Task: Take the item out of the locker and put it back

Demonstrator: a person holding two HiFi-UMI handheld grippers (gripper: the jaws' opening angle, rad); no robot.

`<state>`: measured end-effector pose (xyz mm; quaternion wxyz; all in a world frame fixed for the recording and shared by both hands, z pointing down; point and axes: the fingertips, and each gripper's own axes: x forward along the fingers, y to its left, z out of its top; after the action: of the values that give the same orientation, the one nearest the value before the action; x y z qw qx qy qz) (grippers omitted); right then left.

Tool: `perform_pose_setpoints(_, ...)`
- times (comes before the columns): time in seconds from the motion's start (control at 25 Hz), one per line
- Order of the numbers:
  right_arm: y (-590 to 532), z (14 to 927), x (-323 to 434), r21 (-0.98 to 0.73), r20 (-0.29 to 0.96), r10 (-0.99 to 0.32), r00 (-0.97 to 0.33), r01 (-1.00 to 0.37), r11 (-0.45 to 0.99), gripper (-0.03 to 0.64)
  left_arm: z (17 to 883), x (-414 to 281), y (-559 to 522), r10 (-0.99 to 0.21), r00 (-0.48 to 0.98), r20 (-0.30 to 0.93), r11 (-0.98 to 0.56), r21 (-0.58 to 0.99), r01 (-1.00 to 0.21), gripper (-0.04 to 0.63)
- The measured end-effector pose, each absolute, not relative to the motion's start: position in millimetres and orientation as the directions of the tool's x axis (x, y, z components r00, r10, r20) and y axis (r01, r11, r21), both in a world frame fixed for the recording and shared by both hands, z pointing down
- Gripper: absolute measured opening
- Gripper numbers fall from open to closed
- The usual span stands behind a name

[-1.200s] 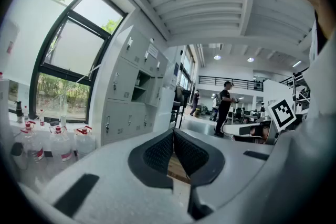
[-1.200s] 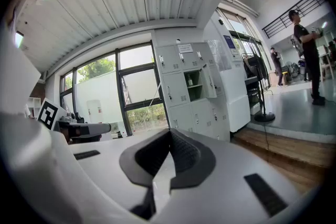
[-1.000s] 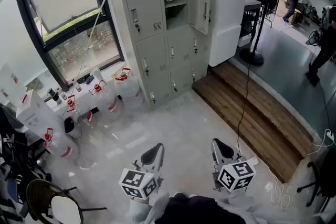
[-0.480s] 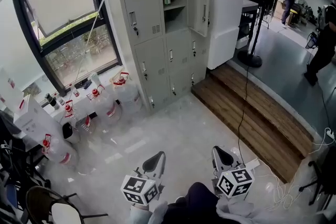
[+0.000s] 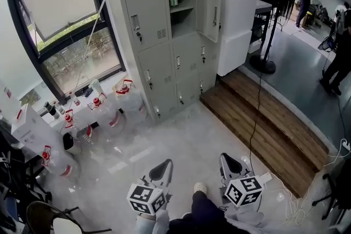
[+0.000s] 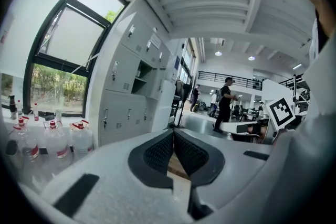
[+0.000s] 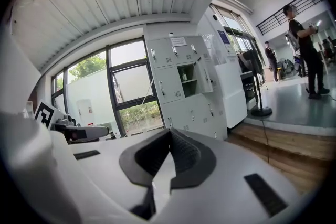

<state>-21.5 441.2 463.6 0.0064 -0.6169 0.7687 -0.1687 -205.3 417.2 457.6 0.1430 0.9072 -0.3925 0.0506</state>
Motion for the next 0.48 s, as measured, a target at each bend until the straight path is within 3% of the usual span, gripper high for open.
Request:
perform_pose_setpoints(0.28,357.7,450.5,10.6,-0.248,0.174,-0.953,-0.247,-0.948,0.2,-0.002,445.3,-177.4,336.3,-0.712,0.676,0.192,-0.647,0.194,-0.737,0.009)
perform_pose_setpoints(0.4,322.5,443.1,23.4,-0.243,0.16,-0.95,-0.267,-0.944,0.224,0.1,437.5,-164.8,303.8,-0.725,0.667,0.173,-0.64,0.19,-0.745,0.009)
perform_pose_setpoints(0.48,302.5,439.6,32.5,-0.241,0.149,-0.95,-0.275,-0.942,0.234,0.134,436.0,-156.3,285.9,-0.73,0.662,0.171,-0.636,0.188,-0.749,0.009)
